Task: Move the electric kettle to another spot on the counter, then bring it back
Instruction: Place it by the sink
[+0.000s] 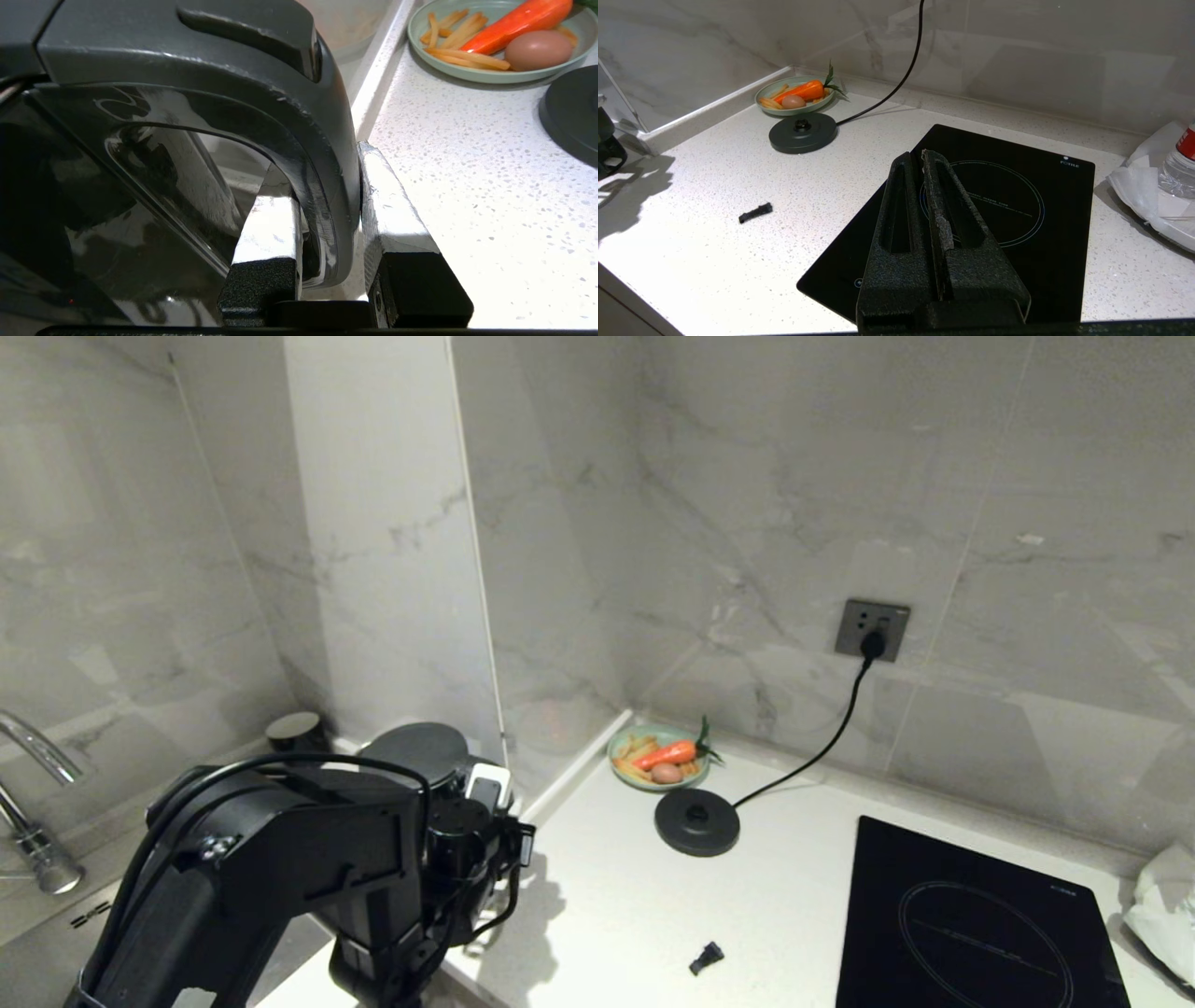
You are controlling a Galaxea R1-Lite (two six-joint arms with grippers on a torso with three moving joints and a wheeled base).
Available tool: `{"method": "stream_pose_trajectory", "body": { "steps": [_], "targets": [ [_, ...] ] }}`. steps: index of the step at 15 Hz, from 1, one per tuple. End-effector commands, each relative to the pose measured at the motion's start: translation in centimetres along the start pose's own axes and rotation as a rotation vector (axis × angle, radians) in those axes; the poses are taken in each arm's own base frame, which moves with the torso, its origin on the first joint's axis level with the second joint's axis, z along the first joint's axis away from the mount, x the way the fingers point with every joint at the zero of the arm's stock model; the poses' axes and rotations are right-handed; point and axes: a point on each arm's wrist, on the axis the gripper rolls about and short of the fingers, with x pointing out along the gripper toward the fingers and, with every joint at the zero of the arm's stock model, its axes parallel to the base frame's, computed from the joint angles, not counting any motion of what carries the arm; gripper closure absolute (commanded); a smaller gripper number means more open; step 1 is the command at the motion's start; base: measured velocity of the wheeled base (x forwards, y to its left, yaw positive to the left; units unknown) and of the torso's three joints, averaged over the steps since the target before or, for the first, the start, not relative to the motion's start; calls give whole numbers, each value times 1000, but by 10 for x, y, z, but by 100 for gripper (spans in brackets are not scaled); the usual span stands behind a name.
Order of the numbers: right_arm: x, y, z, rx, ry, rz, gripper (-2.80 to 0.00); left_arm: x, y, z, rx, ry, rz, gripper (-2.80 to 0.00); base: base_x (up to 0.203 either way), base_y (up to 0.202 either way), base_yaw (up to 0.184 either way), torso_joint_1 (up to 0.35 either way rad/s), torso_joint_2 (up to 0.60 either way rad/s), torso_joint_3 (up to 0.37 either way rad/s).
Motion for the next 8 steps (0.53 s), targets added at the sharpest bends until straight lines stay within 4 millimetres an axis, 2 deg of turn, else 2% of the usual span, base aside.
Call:
{"method": "stream_pose_trajectory", "body": {
  "steps": [1, 8],
  "targets": [
    [0, 0, 0, 0, 0, 0, 0, -2, -6, 0, 2, -7, -5, 0, 0, 0, 0, 0, 0, 0],
    [0, 0, 0, 0, 0, 0, 0, -3, -6, 5, 2, -18, -5, 0, 0, 0, 0, 0, 0, 0]
  ]
}}
